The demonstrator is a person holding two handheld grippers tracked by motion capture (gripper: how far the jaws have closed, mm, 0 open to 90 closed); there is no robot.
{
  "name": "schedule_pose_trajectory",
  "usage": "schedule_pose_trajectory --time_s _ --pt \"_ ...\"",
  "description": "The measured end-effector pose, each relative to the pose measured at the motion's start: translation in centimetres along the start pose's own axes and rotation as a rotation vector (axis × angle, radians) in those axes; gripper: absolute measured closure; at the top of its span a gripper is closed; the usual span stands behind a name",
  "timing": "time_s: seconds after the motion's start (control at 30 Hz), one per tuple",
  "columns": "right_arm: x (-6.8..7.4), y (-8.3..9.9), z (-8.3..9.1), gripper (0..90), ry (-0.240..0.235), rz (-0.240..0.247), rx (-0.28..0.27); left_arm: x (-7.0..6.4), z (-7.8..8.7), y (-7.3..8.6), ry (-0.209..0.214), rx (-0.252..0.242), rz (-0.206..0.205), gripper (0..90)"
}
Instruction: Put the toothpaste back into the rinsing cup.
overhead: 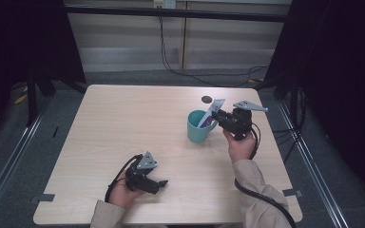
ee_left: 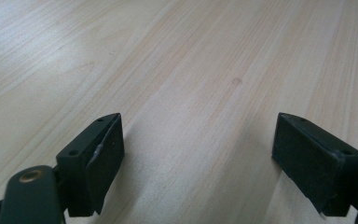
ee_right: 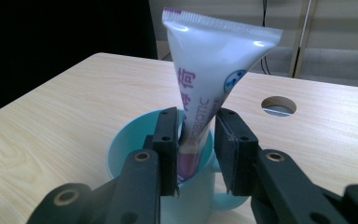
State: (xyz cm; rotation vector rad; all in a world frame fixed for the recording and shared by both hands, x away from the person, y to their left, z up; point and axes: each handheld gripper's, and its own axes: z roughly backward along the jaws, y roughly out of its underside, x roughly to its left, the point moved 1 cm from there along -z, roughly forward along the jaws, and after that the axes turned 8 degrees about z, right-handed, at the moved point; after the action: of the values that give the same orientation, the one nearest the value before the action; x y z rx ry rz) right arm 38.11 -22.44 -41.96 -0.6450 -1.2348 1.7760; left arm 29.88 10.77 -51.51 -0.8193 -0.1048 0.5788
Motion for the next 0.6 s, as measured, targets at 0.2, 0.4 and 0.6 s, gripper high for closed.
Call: schedule_pose_trajectory --time_s 0.2,0.4,0.6 --pt "-0.39 0.2 0.4 69.3 0.004 0.001 0.002 0.0 -0.01 0.0 0.0 -0.001 0.0 16.6" --pt "-0.42 -0.09 0.68 69.2 0.006 0.019 0.0 0.0 0.0 0.0 0.0 -0.001 0.0 16.6" --pt "-0.24 -0.05 0.72 65.0 0.005 0.023 0.013 0.01 -0.01 0.0 0.0 -0.001 0.0 16.6"
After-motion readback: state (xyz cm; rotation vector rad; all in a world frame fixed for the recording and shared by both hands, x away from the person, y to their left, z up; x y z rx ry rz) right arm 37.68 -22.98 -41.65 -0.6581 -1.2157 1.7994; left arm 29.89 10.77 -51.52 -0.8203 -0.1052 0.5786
